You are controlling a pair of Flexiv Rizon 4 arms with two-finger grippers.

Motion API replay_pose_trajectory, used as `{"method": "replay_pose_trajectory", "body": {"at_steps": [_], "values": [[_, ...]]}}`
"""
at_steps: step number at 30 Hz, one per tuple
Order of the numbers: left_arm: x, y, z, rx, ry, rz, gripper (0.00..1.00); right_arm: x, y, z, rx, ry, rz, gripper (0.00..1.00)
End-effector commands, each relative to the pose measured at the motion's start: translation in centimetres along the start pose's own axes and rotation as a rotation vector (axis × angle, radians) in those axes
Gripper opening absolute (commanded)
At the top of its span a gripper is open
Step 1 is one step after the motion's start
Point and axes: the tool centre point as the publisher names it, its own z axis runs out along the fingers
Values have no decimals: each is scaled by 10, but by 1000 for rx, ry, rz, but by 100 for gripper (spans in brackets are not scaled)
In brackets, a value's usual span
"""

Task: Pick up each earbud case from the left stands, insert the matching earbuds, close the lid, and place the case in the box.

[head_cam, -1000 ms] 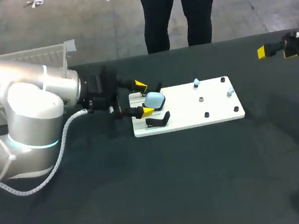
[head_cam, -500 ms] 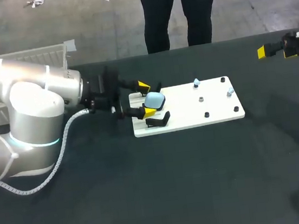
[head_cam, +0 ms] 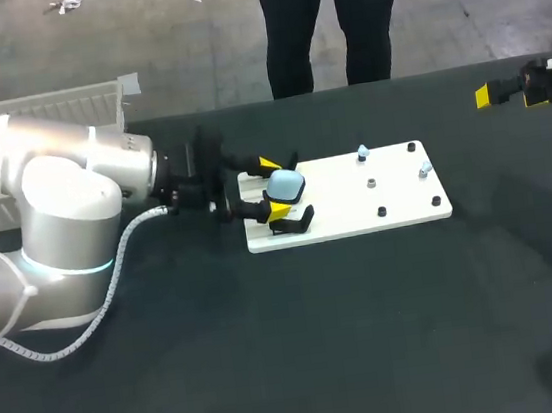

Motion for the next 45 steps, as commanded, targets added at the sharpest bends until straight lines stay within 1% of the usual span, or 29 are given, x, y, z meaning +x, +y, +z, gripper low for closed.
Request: {"method": "replay_pose_trajectory", "body": {"at_steps": [1, 4, 6, 7, 19, 21, 22, 24, 29, 35, 36, 41, 42, 45], "values": [[2, 0, 1, -4, -9, 5, 79, 0, -1, 0, -2, -1, -1, 100], [2, 1, 2, -3, -12, 4, 78, 0, -1, 0, -2, -1, -1, 100], [2, 1, 2, -2, -16, 1, 76, 0, -1, 0, -2, -1, -1, 100], [2, 1, 2, -5, -14, -4, 73, 0, -1, 0, -2, -1, -1, 100], [3, 3, 2, 0, -20, -10, 65, 0, -1, 0, -2, -1, -1, 100], [4, 4, 2, -6, -21, -16, 64, 0, -1, 0, -2, -1, -1, 100], [4, 5, 2, -7, -21, -17, 66, 0, -1, 0, -2, -1, -1, 100], [4, 5, 1, -12, -29, -19, 64, 0, -1, 0, -2, -1, -1, 100], [4, 6, 1, -14, -29, -23, 63, 0, -1, 0, -2, -1, -1, 100], [4, 5, 3, -6, -30, -23, 61, 0, -1, 0, -2, -1, -1, 100], [4, 5, 4, -3, -31, -23, 60, 0, -1, 0, -2, -1, -1, 100], [4, 5, 5, 2, -33, -24, 60, 0, -1, 0, -2, -1, -1, 100], [4, 5, 5, 2, -33, -25, 57, 0, -1, 0, -2, -1, -1, 100], [4, 6, 5, 3, -33, -25, 56, 0, -1, 0, -2, -1, -1, 100]]}}
